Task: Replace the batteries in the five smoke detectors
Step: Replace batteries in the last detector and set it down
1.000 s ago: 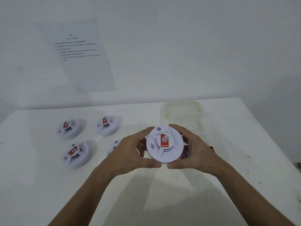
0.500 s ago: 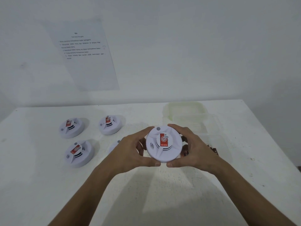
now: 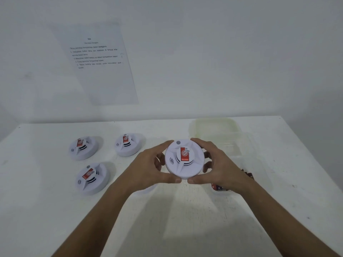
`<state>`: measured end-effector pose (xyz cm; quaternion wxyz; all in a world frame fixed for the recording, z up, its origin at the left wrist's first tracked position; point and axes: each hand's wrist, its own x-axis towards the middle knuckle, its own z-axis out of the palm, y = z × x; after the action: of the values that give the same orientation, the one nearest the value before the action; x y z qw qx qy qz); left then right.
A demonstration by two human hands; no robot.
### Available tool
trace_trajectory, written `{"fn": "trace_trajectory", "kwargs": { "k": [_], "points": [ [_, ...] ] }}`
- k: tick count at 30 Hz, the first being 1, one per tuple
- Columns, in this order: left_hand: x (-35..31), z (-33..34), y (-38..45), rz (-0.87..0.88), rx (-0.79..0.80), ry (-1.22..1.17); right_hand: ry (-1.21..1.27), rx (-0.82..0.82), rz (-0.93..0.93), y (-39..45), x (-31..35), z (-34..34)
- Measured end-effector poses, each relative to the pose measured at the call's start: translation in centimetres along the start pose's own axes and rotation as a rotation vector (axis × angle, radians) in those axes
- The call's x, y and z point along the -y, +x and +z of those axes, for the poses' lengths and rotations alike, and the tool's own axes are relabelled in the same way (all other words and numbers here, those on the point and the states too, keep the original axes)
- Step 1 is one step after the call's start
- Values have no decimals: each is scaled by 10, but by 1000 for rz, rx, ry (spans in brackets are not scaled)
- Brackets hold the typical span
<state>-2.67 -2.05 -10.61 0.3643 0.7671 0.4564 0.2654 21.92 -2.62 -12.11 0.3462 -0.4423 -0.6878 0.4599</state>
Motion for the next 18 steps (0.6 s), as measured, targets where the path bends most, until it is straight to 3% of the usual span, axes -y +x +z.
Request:
{"fn": "trace_trajectory", "kwargs": {
  "k": [11, 18],
  "points": [
    [40, -28, 55, -98, -99, 63, -92, -42, 48, 78, 1, 10],
    [72, -29, 80, -194, -23, 1, -162, -18, 163, 113, -17, 24]
  ]
}}
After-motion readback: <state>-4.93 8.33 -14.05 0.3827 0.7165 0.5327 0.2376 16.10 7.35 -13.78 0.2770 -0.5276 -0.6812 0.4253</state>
